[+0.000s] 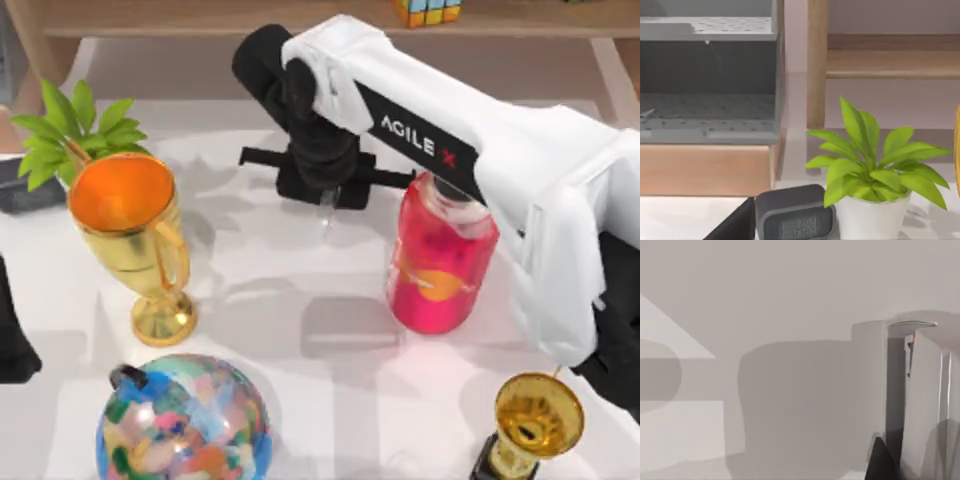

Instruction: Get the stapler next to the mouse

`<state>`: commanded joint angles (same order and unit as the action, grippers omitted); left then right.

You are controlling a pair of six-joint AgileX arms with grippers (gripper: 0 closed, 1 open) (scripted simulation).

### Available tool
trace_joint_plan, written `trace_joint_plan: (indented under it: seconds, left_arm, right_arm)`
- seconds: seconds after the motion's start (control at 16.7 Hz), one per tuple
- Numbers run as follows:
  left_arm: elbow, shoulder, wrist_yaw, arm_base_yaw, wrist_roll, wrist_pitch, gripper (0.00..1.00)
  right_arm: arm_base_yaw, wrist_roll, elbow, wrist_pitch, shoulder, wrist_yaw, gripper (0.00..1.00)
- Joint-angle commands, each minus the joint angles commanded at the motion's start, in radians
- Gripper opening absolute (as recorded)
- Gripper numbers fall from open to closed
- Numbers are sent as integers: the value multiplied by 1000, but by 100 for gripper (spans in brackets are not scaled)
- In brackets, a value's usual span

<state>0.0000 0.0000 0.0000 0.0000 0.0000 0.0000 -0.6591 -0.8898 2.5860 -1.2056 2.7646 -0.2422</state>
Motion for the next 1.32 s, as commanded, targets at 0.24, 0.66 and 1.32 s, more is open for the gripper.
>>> trace_joint_plan:
  seconds: [0.24, 0.66, 1.32]
  left_arm:
    - [0, 0, 0, 0, 0, 0, 100]
    - [0, 0, 0, 0, 0, 0, 100]
    - [0, 0, 0, 0, 0, 0, 100]
  right_arm:
    - [1, -2, 124, -91, 33, 0, 0]
    - [1, 1, 210, -155, 52, -2, 0]
    - [169, 201, -78, -114, -297, 140, 0]
